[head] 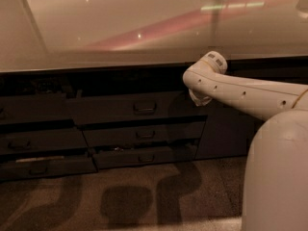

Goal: Open top drawer

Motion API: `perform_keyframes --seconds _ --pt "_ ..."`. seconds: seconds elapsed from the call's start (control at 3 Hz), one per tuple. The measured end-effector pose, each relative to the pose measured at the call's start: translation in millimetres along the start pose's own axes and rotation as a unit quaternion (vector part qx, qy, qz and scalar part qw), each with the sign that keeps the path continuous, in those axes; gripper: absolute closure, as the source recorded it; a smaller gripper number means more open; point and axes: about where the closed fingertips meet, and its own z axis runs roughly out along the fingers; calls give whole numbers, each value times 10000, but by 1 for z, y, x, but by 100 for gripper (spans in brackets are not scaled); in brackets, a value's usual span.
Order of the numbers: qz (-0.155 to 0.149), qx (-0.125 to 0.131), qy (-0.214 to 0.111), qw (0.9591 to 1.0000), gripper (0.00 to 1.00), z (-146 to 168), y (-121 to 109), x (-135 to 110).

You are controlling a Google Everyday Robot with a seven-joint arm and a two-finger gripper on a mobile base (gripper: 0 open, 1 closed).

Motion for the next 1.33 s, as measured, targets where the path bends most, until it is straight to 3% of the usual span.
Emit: perform_keyframes --seconds 0.67,1.0,1.33 --pt "-70 -37 5 10000 100 -1 14 -3" --pt "7 390 27 9992 100 -28 20 2" --pt "-81 293 66 9995 100 -28 37 1"
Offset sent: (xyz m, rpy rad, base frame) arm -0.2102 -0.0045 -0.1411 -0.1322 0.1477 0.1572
